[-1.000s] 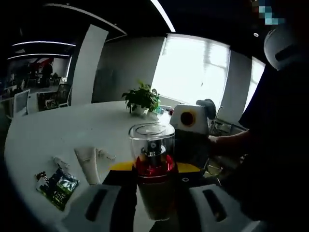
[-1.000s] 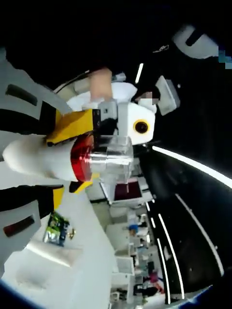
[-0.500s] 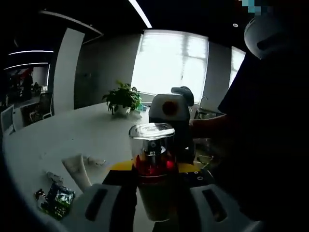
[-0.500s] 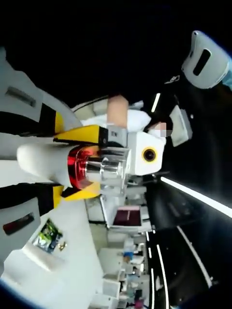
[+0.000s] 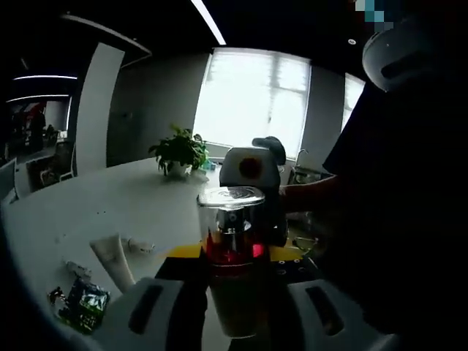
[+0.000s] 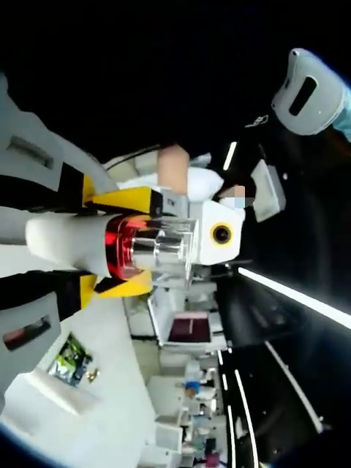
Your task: Arrange the skincare products in the storage area until every visible bottle or jar stands upright without overlapping.
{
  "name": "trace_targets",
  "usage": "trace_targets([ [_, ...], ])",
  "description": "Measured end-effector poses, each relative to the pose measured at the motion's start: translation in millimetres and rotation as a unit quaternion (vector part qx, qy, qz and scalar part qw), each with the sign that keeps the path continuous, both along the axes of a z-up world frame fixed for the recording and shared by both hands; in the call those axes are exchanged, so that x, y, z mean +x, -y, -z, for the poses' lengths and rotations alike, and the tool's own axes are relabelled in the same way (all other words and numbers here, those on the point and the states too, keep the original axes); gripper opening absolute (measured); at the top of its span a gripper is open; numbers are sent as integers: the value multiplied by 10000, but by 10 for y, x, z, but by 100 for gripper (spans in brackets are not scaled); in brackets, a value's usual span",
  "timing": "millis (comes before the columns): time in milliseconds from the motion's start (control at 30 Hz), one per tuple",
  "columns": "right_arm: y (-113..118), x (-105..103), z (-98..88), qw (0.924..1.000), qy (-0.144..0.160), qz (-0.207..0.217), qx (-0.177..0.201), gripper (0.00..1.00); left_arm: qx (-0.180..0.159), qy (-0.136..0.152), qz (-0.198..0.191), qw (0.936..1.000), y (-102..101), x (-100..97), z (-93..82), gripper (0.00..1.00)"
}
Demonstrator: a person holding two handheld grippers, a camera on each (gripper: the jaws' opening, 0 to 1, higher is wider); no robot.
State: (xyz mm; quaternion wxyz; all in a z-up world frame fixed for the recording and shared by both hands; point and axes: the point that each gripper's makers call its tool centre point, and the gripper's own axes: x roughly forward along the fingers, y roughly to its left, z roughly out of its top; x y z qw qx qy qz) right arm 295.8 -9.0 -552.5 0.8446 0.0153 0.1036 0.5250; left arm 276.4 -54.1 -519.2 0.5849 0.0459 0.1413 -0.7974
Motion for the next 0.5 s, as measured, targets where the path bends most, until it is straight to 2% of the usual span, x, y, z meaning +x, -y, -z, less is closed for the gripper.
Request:
trace_targets([
  [133, 24, 4, -20, 9999, 24, 52, 102, 20, -25, 11, 69, 10000, 14, -18, -16, 25],
  [267, 60, 26, 11, 9998, 109, 137, -48, 19, 38, 12, 35, 10000, 47, -8, 30, 26],
  [300, 68, 27, 20, 9998, 105, 145, -80, 19, 52, -33, -12, 10000, 55, 1, 54, 26],
  [367, 84, 41, 56, 9994, 211, 155, -241, 19, -71, -335, -153, 9993, 74, 17, 32, 26],
  [500, 91, 33, 76, 9994, 207, 181, -233, 19, -282, -375, -222, 9987, 60, 46, -23, 27],
])
